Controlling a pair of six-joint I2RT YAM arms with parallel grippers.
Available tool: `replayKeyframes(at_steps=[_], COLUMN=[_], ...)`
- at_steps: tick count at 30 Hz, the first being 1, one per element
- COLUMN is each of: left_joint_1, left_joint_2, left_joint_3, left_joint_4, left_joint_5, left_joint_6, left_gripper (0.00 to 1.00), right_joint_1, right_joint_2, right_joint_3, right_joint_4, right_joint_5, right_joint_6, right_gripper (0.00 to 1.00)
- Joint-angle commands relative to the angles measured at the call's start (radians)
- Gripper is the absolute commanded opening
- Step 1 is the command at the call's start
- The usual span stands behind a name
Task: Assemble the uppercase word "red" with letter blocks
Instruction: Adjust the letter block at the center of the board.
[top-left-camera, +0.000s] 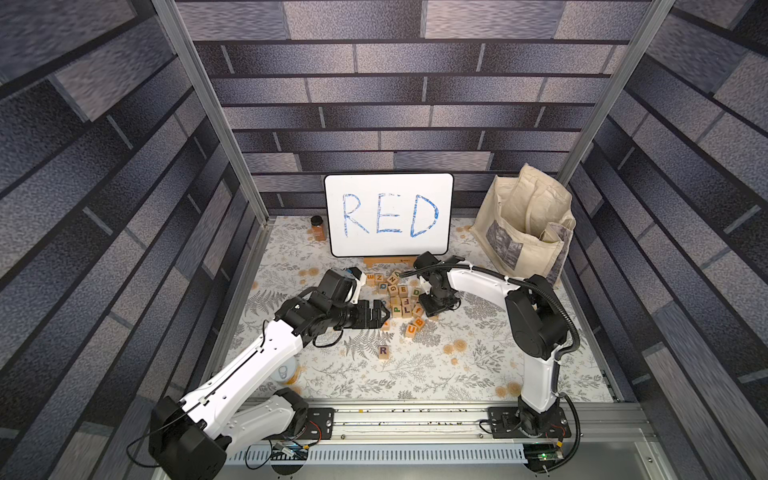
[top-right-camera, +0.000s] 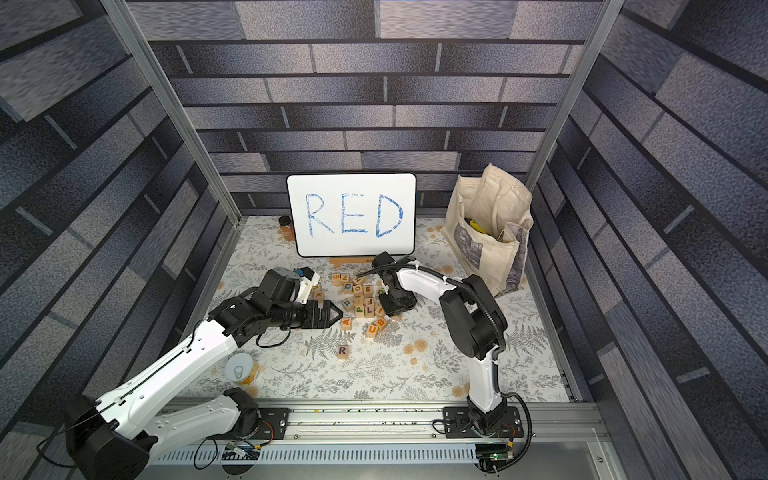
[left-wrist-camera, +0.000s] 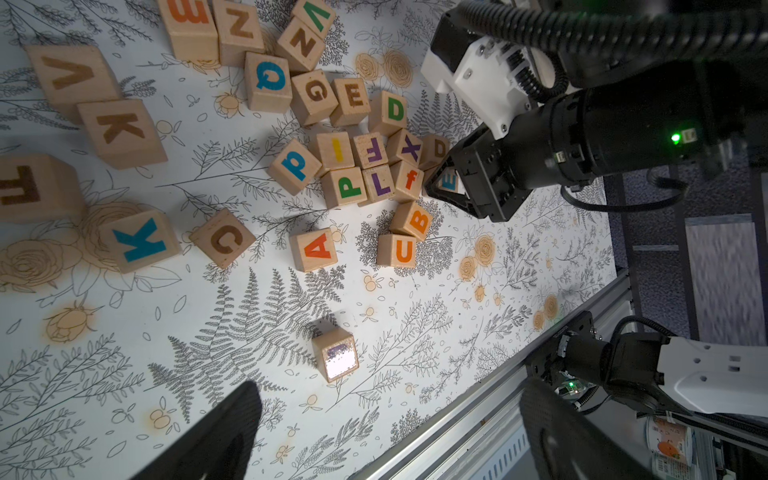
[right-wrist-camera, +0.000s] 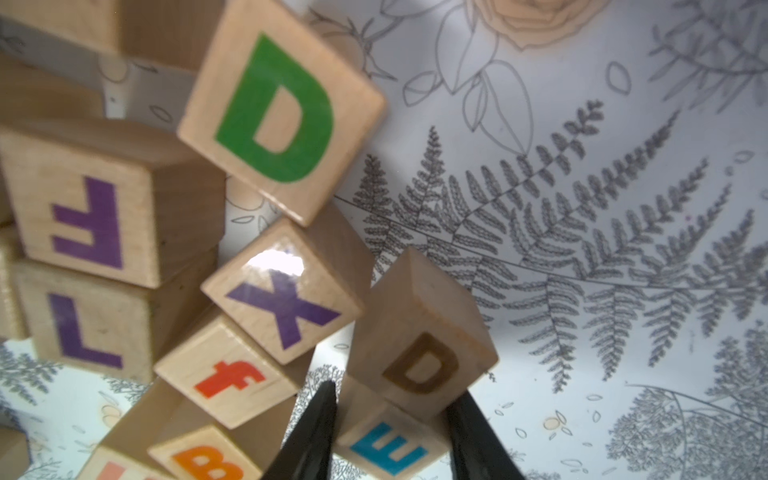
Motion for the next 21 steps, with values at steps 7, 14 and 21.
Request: replayKeyframes(at_steps=[7, 14, 21], left_joint_1=[0.008, 0.007, 0.003], left_joint_2=[-0.046, -0.045, -0.043], left_joint_3=[-0.053, -0.054, -0.055], left_joint_4=[0.006, 0.01, 0.017], left_joint_5=[0.002, 0.012, 0.014], left_joint_6=[-0.047, -0.041, -0.046], left_gripper=[1.0, 1.0, 1.0], right_joint_1=[-0.024, -0.046, -0.073], right_joint_2=[-0.065, -0.087, -0.104], right_joint_3=[-0.033, -0.067, -0.058], right_joint_4=[-0.095, -0.074, -0.091], right_joint_5=[-0.075, -0.124, -0.136], right_joint_6=[0.35, 0.381, 0.276], right_gripper=[0.29, 0.4, 0.54])
